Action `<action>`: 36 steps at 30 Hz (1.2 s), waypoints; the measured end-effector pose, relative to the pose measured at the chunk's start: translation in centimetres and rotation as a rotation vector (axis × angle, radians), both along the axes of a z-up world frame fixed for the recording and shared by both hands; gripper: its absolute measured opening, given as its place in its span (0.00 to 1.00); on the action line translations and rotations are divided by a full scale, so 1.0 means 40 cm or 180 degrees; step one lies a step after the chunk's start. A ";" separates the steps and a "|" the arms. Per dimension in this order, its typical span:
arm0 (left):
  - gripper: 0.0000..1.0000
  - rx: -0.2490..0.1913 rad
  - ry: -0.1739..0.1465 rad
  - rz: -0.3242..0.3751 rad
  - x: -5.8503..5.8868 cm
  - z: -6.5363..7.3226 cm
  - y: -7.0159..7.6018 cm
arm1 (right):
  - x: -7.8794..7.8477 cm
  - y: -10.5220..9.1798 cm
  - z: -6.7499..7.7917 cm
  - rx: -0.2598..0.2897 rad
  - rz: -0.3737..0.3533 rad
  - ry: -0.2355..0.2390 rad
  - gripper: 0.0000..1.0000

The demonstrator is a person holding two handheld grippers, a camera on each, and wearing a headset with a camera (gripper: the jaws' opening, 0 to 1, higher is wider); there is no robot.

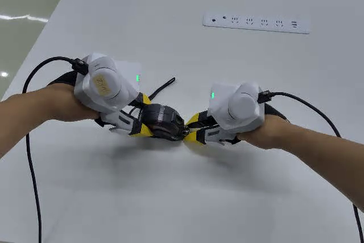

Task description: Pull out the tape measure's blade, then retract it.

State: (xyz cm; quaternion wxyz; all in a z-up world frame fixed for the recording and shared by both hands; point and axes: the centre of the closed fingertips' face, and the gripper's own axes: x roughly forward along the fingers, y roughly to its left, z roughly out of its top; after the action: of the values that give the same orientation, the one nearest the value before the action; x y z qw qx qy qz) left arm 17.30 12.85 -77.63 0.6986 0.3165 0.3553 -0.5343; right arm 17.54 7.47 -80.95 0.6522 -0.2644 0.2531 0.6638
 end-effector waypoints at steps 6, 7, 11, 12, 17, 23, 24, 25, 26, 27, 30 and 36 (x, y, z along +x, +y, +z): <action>0.25 0.0006 0.0003 0.0000 0.000 0.002 0.003 | 0.002 -0.002 0.004 -0.0011 0.0015 -0.0010 0.11; 0.25 0.0004 0.0004 -0.0001 -0.001 0.003 0.002 | 0.001 -0.002 0.005 -0.0010 0.0017 -0.0009 0.11; 0.25 0.0000 0.0006 0.0006 0.000 0.002 0.003 | 0.002 -0.001 0.008 -0.0017 0.0028 -0.0022 0.11; 0.25 0.0002 0.0006 0.0006 0.001 0.002 0.003 | 0.003 -0.002 0.006 -0.0021 0.0032 -0.0025 0.11; 0.25 0.0006 0.0002 -0.0001 0.001 0.001 0.007 | 0.005 -0.001 0.007 -0.0024 0.0073 -0.0068 0.11; 0.25 -0.0003 0.0006 -0.0002 0.000 0.002 0.005 | 0.006 0.000 0.006 -0.0026 0.0075 -0.0083 0.11; 0.25 0.0000 0.0006 -0.0009 0.000 0.002 0.005 | 0.005 0.000 0.007 -0.0030 0.0079 -0.0086 0.11; 0.25 0.0006 0.0006 -0.0016 0.000 0.002 0.005 | 0.005 -0.001 0.008 -0.0037 0.0087 -0.0101 0.11; 0.25 0.0008 0.0006 -0.0021 0.000 0.002 0.005 | 0.005 -0.002 0.007 -0.0040 0.0087 -0.0095 0.11; 0.25 0.0009 0.0005 -0.0019 -0.001 0.003 0.006 | 0.006 -0.003 0.008 -0.0043 0.0089 -0.0099 0.11; 0.25 -0.0005 0.0004 -0.0010 -0.002 0.003 0.007 | 0.004 -0.005 0.013 -0.0049 0.0100 -0.0109 0.11; 0.25 -0.0020 0.0002 -0.0003 -0.001 0.002 0.012 | 0.005 -0.012 0.012 -0.0076 0.0114 -0.0126 0.11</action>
State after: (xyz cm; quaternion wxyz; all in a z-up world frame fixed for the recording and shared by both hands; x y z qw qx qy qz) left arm 17.25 13.34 -77.56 0.6993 0.3144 0.3536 -0.5358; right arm 17.73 6.98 -80.46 0.6419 -0.2898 0.2433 0.6669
